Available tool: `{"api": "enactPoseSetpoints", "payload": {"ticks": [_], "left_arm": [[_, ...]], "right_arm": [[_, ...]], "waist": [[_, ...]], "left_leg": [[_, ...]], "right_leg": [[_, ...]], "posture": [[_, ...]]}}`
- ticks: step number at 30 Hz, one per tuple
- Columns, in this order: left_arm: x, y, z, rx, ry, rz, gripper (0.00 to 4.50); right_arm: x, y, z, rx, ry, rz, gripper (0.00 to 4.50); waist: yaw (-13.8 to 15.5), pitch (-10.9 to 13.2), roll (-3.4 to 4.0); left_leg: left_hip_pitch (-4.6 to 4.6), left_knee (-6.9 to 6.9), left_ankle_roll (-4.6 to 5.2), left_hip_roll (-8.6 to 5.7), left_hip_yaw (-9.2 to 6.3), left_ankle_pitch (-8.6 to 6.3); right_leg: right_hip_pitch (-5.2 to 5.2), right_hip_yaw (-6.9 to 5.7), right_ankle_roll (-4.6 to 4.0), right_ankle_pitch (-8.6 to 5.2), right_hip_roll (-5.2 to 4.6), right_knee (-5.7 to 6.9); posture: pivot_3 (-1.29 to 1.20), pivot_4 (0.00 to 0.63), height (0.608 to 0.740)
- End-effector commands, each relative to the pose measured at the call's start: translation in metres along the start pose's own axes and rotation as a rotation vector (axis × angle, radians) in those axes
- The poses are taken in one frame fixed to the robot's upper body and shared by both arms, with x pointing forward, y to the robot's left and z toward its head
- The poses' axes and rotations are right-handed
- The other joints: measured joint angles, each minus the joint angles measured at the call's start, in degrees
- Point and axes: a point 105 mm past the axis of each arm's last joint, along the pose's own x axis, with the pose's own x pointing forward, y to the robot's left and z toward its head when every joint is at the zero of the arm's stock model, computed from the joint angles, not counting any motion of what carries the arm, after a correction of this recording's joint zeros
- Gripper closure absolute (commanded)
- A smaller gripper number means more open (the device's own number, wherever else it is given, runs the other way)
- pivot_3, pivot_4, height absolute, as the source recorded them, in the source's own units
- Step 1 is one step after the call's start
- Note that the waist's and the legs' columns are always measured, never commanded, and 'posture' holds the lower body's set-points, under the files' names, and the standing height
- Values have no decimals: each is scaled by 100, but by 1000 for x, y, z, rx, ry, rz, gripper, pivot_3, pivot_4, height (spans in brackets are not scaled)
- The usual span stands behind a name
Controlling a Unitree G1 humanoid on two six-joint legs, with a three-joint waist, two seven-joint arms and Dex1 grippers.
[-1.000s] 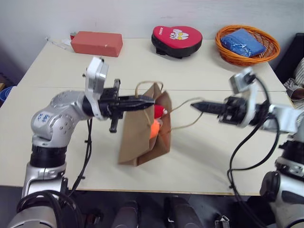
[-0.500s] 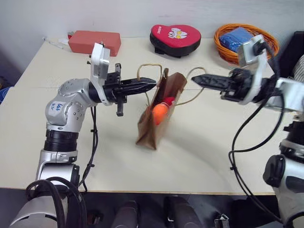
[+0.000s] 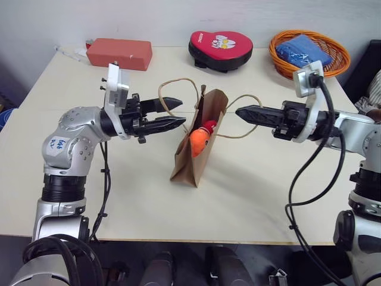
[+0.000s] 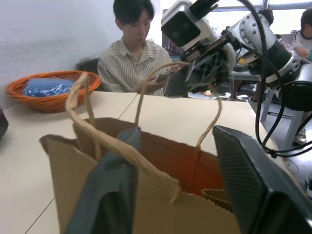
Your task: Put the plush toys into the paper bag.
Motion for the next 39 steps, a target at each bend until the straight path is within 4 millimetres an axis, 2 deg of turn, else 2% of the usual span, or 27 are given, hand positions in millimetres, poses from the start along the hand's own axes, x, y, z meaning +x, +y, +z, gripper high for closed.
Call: {"api": "enactPoseSetpoints", "payload": {"ticks": [1,4,6,13,15,18,21,24,26,30,34,39], "left_arm": [[-9,-5,10,40,6,19,895],[-16,-10,8,32,29,35,5],[-20,-16,5,26,53,49,0],[-41,-33,2,34,97,137,0],[-45,-38,-1,34,112,169,0],[-48,-60,-16,13,179,192,0],[-40,-80,-26,-43,142,268,0],[-30,-90,-34,-64,105,344,0],[-22,-90,-39,-72,70,414,0],[-7,-89,-46,-76,63,482,0],[0,-82,-53,-73,64,559,0],[9,-75,-59,-59,73,587,0]], "right_arm": [[-8,7,-2,-95,31,18,1541],[-14,3,-12,-139,77,5,482],[-19,2,-15,-165,88,4,21],[-37,-6,-18,-273,61,-32,21],[-43,-7,-25,-285,76,-32,21],[-54,-11,-56,-302,182,-35,21],[-59,-16,-84,-318,234,-46,21],[-58,-21,-105,-380,267,-50,915],[-50,-25,-116,-467,250,-45,1603],[-24,-21,-116,-591,158,-5,3071],[4,-15,-116,-664,97,43,4474],[37,-16,-119,-731,51,38,4474]], "waist": [[-4,0,0],[0,0,0],[0,0,0],[18,0,-1],[35,0,-1],[95,0,0],[146,0,0],[196,1,-1],[227,0,0],[251,0,0],[232,-1,-1],[244,-1,0]], "left_leg": [[0,0,0,0,0,0],[0,1,0,0,0,0],[0,1,1,0,0,-1],[2,0,2,0,1,-1],[4,0,3,0,1,-2],[6,-3,5,0,1,-3],[7,-1,13,1,2,-9],[20,8,15,1,4,-10],[34,9,15,0,5,-10],[43,10,7,0,11,-5],[42,8,5,0,17,-4],[41,8,4,0,13,-3]], "right_leg": [[0,0,0,0,0,0],[-1,1,0,0,0,0],[-1,1,0,0,0,0],[2,1,0,0,0,-10],[3,3,0,0,-1,-11],[7,3,0,0,-1,-11],[15,4,0,0,-1,-16],[30,8,6,3,-1,-31],[38,9,6,3,-1,-27],[35,14,6,4,5,-12],[29,18,6,4,8,-9],[29,16,5,4,7,-13]], "posture": [[0,150,740],[0,150,740],[0,150,740],[0,150,740],[0,150,740],[0,150,740],[0,150,740],[0,150,740],[0,150,740],[0,150,740],[0,150,740],[0,150,740]]}}
